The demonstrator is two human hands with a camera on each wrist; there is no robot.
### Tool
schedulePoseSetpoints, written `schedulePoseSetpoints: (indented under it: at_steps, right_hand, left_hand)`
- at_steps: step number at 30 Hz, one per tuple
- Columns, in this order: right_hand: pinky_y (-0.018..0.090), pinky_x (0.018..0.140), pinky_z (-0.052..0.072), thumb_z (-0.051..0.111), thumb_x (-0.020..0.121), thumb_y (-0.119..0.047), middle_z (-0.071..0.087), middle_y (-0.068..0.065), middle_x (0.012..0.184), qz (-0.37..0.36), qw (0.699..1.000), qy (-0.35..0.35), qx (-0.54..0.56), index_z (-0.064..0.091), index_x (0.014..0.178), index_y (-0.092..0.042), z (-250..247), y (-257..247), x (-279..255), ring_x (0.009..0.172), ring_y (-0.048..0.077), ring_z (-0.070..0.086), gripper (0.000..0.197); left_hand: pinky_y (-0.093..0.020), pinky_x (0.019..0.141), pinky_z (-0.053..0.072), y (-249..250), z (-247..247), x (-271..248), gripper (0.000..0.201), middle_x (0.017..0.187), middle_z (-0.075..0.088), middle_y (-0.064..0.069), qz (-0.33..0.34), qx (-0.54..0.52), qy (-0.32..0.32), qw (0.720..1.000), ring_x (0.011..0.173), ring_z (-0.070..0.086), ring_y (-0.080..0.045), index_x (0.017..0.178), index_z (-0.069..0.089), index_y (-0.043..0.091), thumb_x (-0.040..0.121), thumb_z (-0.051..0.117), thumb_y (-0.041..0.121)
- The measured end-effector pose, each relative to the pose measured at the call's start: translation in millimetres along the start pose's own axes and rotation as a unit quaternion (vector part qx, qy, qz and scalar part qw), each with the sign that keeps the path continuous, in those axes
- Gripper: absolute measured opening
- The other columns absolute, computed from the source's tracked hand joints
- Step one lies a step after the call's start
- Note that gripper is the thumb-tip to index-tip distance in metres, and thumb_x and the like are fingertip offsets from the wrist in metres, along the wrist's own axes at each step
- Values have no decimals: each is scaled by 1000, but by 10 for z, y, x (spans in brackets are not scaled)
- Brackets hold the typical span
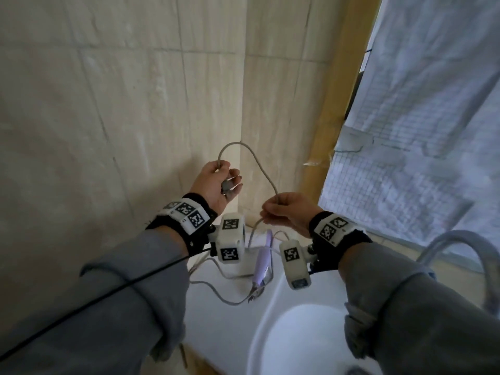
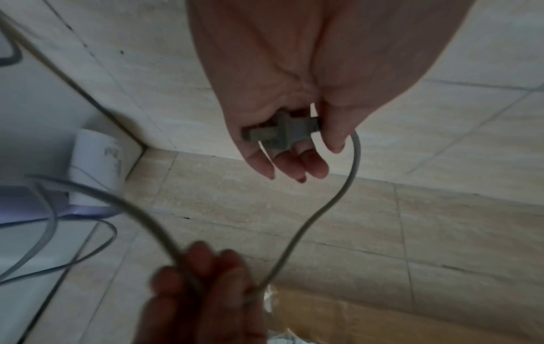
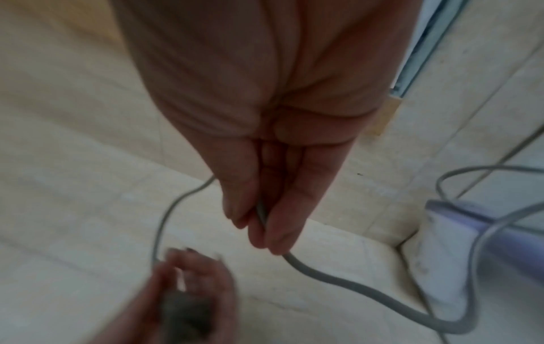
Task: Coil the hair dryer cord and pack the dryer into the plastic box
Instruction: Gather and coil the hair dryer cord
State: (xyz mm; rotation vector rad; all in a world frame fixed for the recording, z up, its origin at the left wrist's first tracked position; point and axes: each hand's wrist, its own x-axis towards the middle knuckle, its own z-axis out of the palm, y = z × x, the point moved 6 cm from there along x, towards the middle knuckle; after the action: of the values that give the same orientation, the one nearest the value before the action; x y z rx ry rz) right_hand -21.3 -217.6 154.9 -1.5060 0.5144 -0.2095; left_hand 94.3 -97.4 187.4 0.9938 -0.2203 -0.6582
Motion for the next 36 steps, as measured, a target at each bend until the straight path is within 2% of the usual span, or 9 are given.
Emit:
schedulePoseSetpoints:
  at_steps: [7, 14, 19, 24, 27, 29, 31, 34, 36]
  right_hand:
    - [17, 49, 55, 47, 93, 0, 71, 5, 57, -45, 972, -4, 232, 56, 79, -3, -62, -395, -95, 51, 14, 69, 18]
    - [21, 55, 59, 48, 93, -1, 72, 7, 59, -61, 938, 21, 341, 56, 78, -2, -94, -481, -77, 55, 19, 71, 17]
    - [23, 58, 59, 47, 93, 0, 72, 9, 59, -43, 917, 15, 395, 54, 81, -2, -17, -501, -82, 54, 20, 71, 14]
    - [24, 59, 58, 43, 93, 7, 72, 10, 59, -19, 916, 3, 401, 54, 83, -3, 24, -436, -115, 54, 22, 71, 18]
    - [23, 56, 59, 42, 91, 11, 72, 11, 61, -7, 922, -3, 388, 53, 80, -4, 53, -388, -113, 56, 24, 72, 22]
    - [23, 58, 59, 40, 90, 14, 72, 10, 62, -9, 923, -12, 385, 54, 77, -4, 98, -383, -107, 58, 25, 72, 26]
    - [24, 59, 60, 36, 89, 17, 71, 10, 61, -18, 923, -20, 383, 55, 76, -4, 141, -401, -96, 60, 25, 73, 31]
    - [24, 59, 60, 32, 87, 22, 71, 9, 61, -32, 929, -34, 367, 54, 76, -5, 192, -417, -55, 65, 26, 73, 36]
    - [24, 59, 60, 32, 85, 23, 70, 7, 62, -27, 939, -54, 338, 53, 76, -6, 224, -408, -39, 71, 25, 72, 37]
  left_hand:
    - [-30, 71, 47, -152, 128, -123, 22, 86, 65, -4, 4, 112, -13, 994, 82, 61, -18, 82, 49, 17, 99, 36, 12]
    - [-26, 79, 43, -51, 181, -202, 21, 84, 64, 2, 42, 229, -13, 972, 82, 55, -13, 79, 61, 19, 93, 47, 11]
    - [-17, 69, 34, -60, 252, -223, 9, 88, 62, 8, 69, 292, -40, 953, 85, 53, -2, 90, 64, 17, 91, 55, 15]
    - [-24, 68, 40, -35, 165, -149, 15, 77, 64, 4, 125, 319, -7, 940, 74, 54, -13, 74, 63, 27, 86, 61, 17]
    - [-25, 80, 45, -20, 80, -127, 10, 86, 68, -1, 136, 328, 60, 933, 91, 60, -20, 81, 67, 21, 87, 58, 19]
    - [-29, 87, 45, -15, -36, -103, 23, 98, 69, -8, 106, 381, 150, 906, 99, 62, -26, 96, 70, 9, 90, 53, 25]
    - [-32, 81, 49, -64, -142, -76, 39, 83, 68, -13, 34, 359, 210, 909, 84, 60, -29, 95, 68, -1, 94, 44, 29]
    - [-34, 63, 49, -268, -65, -108, 49, 40, 61, -10, -79, 149, 161, 972, 61, 53, -27, 69, 55, -3, 100, 34, 29]
    - [-37, 66, 51, -330, 33, -137, 47, 50, 60, -16, -102, 65, 121, 985, 60, 53, -26, 71, 50, -3, 101, 32, 29]
